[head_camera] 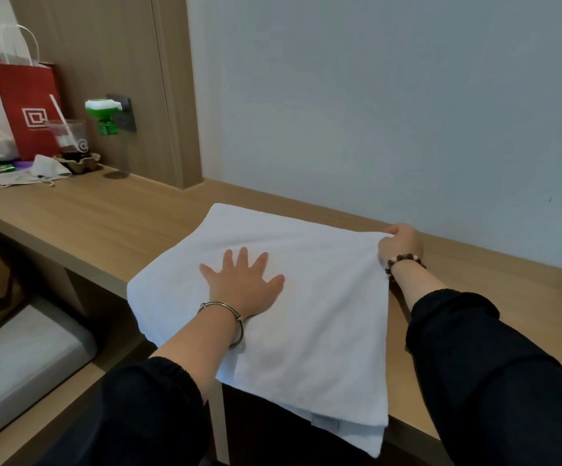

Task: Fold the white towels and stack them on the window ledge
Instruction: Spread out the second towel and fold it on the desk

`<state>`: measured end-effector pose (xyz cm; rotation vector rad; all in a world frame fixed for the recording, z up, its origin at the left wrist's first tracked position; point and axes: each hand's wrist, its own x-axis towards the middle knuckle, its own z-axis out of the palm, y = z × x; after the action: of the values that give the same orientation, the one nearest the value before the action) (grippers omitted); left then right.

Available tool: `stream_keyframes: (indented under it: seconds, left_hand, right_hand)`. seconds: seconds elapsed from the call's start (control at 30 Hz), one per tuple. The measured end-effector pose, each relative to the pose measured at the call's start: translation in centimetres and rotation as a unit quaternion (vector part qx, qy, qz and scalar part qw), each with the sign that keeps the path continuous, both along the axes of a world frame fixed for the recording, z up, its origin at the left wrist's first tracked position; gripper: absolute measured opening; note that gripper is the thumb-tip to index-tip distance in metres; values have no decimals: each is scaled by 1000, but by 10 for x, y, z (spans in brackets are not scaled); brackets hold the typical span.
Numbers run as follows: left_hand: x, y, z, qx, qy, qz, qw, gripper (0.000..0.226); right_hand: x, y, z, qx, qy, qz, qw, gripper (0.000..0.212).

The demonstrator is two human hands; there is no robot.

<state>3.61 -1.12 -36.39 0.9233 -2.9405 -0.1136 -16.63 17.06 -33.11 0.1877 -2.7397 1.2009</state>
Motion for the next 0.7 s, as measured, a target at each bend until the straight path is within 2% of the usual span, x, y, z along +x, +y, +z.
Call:
stream_keyframes:
  seconds: [0.07, 0.13, 0.23, 0.33, 0.47, 0.53, 0.6, 0.7]
  left_hand:
    - [-1, 0, 1, -1, -2, -7, 1000, 66]
    - [-3, 0, 1, 1, -3, -7, 1000, 66]
    - [-6, -1, 1, 5, -7, -1, 1000, 67]
    - [-12, -2, 2, 9, -14, 4, 1000, 67]
    - [-28, -5, 6, 18, -26, 11, 999, 68]
    - [-38, -9, 8, 20, -37, 9, 999, 68]
    - [-50, -15, 10, 18, -44, -8, 999, 67]
    - [-68, -22, 16, 31, 7, -57, 998, 60]
  right_hand:
    - [-4, 3, -2, 52, -8, 3, 999, 31]
    - [-4, -2, 2, 161, -6, 23, 987, 25]
    - [5, -13, 11, 300, 73, 45, 950, 33]
    - [20, -23, 13, 345, 80, 143, 924, 43]
    - [48, -31, -7, 382, -25, 258, 887, 57]
    - [56, -30, -20, 409, -27, 250, 877, 67]
    - [54, -26, -25, 397, -21, 228, 889, 67]
    - [37, -25, -26, 383, -9, 206, 901, 65]
